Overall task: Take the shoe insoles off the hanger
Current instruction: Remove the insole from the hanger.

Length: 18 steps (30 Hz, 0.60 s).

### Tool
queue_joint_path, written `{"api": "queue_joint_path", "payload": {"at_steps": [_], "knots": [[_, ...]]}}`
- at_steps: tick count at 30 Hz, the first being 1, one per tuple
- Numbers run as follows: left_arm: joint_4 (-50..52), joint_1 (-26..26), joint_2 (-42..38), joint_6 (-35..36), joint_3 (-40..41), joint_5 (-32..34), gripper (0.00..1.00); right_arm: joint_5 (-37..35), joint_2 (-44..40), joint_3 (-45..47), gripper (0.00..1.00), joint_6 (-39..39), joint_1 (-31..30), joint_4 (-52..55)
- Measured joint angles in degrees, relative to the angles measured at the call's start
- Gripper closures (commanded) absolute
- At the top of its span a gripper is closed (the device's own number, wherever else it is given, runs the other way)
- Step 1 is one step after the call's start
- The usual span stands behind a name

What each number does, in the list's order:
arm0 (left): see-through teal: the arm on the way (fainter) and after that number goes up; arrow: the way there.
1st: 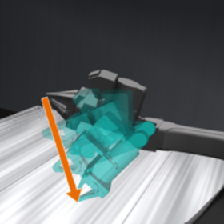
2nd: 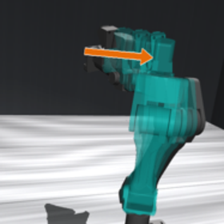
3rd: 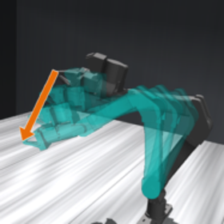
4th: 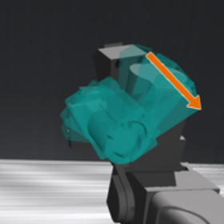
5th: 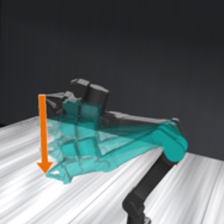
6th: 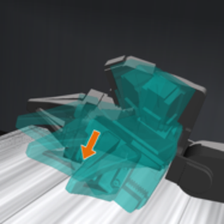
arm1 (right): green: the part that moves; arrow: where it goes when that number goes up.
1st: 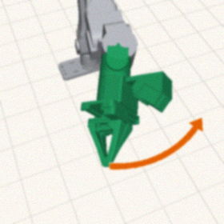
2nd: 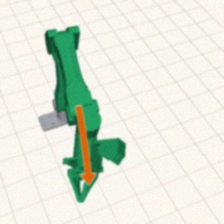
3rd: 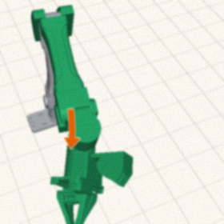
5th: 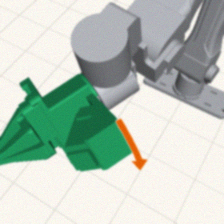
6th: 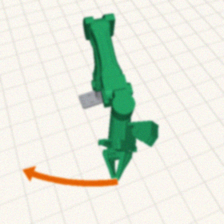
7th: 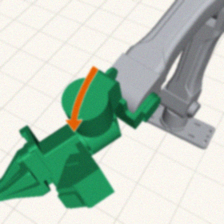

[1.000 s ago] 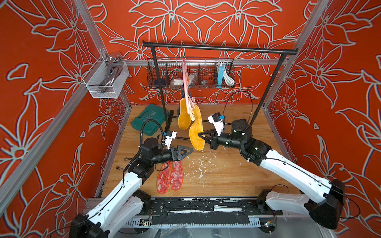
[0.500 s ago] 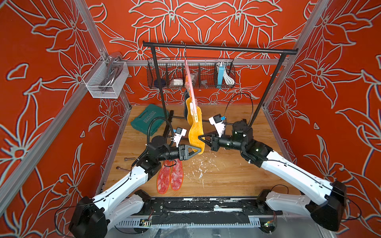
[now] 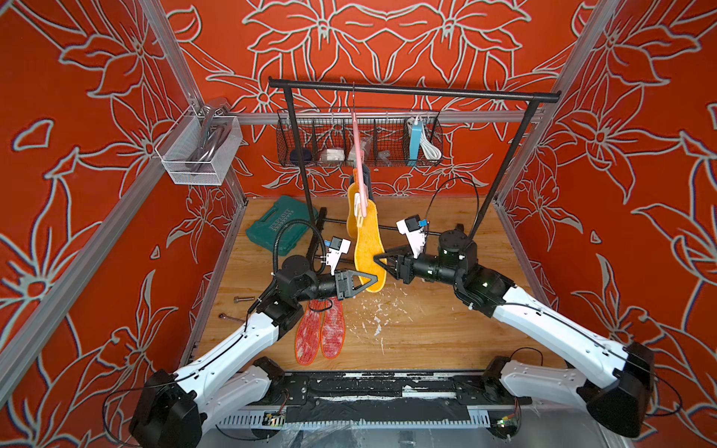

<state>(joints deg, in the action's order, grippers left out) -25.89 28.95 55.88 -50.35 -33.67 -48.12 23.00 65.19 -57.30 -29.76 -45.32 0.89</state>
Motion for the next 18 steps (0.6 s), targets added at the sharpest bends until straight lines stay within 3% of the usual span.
{"api": "queue_joint_path", "payload": {"at_steps": [5,11,18], "knots": [[-0.1,0.0,-0.3,-1.1,0.1,-0.8,1.0,-3.1,1.3,-2.0,0.51,0.9,0.0,1.2],[0.3,0.0,-1.8,-1.3,1.0,-2.1,1.0,-4.6,6.3,-11.4,0.49,3.1,0.7,5.0],[2.8,-0.1,-3.4,-1.1,1.0,-4.3,1.0,0.4,11.3,-16.7,0.5,2.8,5.2,4.5]]}}
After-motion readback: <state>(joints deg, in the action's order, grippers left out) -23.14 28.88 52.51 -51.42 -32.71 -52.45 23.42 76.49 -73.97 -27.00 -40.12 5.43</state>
